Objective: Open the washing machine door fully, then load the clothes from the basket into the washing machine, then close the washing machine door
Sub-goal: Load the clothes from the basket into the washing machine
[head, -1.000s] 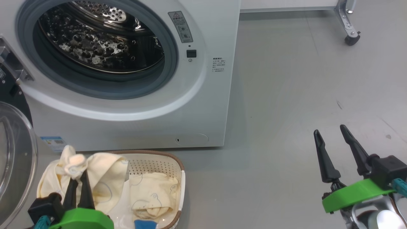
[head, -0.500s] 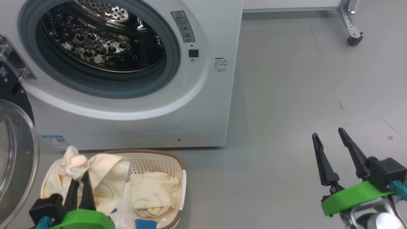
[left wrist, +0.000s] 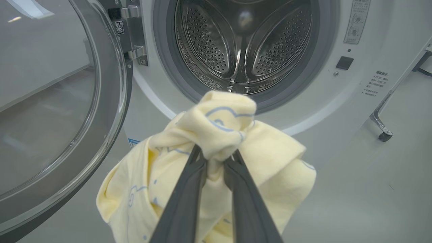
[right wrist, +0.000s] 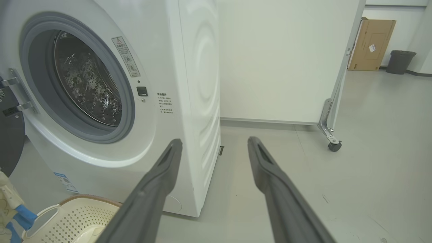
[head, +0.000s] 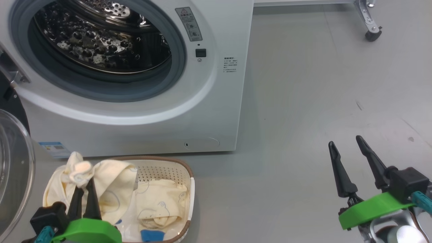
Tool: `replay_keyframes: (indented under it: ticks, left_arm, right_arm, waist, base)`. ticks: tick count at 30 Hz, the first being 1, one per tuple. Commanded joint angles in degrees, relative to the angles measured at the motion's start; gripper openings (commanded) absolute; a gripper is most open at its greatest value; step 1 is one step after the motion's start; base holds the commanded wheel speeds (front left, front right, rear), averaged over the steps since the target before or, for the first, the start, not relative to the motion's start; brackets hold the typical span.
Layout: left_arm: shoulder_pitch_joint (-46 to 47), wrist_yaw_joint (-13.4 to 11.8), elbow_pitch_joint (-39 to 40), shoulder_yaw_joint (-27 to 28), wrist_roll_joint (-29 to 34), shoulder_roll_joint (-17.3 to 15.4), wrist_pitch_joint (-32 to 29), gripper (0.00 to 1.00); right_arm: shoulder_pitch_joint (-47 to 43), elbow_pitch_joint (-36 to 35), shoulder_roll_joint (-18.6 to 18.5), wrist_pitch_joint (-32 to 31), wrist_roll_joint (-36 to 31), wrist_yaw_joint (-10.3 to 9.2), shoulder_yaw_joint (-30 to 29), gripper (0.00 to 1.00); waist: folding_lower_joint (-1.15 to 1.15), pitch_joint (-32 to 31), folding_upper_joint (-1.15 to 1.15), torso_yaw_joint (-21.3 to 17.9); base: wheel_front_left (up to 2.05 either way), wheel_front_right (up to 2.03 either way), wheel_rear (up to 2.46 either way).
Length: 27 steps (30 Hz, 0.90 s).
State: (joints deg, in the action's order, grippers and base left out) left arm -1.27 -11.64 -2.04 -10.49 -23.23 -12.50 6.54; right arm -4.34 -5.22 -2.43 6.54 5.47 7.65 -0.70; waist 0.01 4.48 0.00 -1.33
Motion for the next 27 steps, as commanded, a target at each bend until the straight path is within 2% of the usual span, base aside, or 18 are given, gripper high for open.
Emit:
replay_keyframes:
  ticks: [1,9,15,27]
  left_arm:
    - [3.4,-0.3,1.4,2.4,-0.6,-1.5,0.4,0.00]
    - [8.0,0.3,-2.0,3.2,-2.5,-1.8,-1.8,0.00]
    - [14.9,1.7,-8.0,4.6,-5.1,-2.9,-4.5,0.00]
    - [33.9,6.5,-23.7,7.3,-9.6,-8.8,-12.2,0.00]
  right_arm:
    - [2.4,-2.2,-0.4,0.0,0.1,-0.16,1.5,1.00]
    - [4.2,-1.8,-0.4,0.7,0.7,-0.16,3.3,1.00]
    - [6.1,-1.1,-0.4,1.9,1.8,-0.16,4.0,1.00]
    - [10.8,1.9,-0.4,5.5,4.6,-0.16,5.6,1.00]
  waist:
    - [-0.01,0.5,0.00,-0.4]
    - [-0.01,3.0,0.00,-3.1]
    - [-0.01,6.8,0.00,-5.8]
    - [-0.01,16.7,0.00,-11.7]
  base:
    - [0.00,0.00,0.00]
    - [0.00,0.00,0.00]
    - [0.00,0.00,0.00]
    - [0.00,0.00,0.00]
